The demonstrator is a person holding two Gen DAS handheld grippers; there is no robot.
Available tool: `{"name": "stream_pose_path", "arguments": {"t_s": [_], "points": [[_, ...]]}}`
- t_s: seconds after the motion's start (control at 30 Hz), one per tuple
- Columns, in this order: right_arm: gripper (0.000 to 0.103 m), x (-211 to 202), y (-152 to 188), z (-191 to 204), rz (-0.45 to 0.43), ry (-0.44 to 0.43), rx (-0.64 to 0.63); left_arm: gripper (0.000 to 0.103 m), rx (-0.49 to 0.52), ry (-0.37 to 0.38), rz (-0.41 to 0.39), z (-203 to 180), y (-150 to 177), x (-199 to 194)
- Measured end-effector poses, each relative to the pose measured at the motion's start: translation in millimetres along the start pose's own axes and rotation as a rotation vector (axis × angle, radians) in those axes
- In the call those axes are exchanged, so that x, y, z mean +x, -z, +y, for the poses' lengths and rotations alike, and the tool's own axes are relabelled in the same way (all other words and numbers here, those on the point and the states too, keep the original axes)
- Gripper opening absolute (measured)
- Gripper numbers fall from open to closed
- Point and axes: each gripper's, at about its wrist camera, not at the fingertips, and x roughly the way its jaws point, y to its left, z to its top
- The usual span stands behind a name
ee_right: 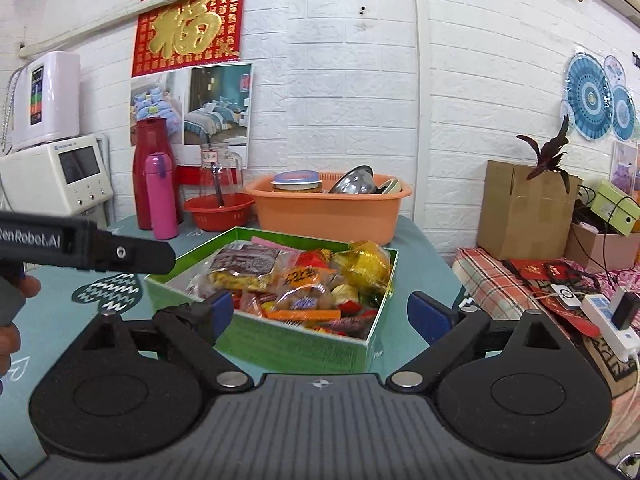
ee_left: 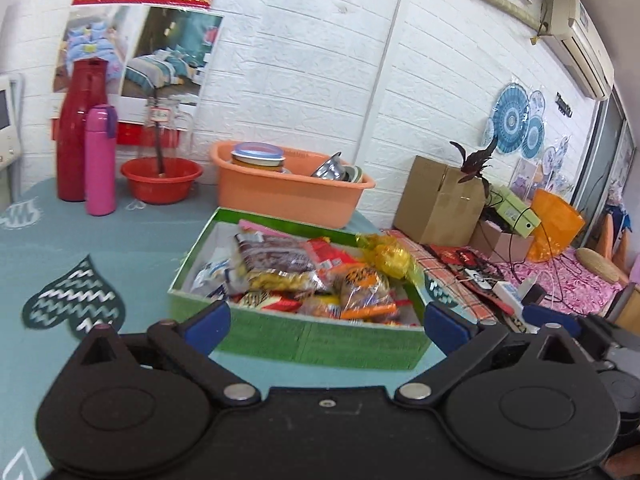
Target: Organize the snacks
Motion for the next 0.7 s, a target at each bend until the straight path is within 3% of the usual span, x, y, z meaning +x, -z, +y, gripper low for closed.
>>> {"name": "stream_pose_path", "arguments": {"t_s": [0.3,0.7], "points": [[0.103,-26,32,15,0.061,0.004,-0.026,0.103,0.005,-0.104,0.025,-1,48,-30],[0.103,-29,47,14,0.087,0.016,0.005,0.103,0.004,-0.151,0.056,2,61,-29]]}}
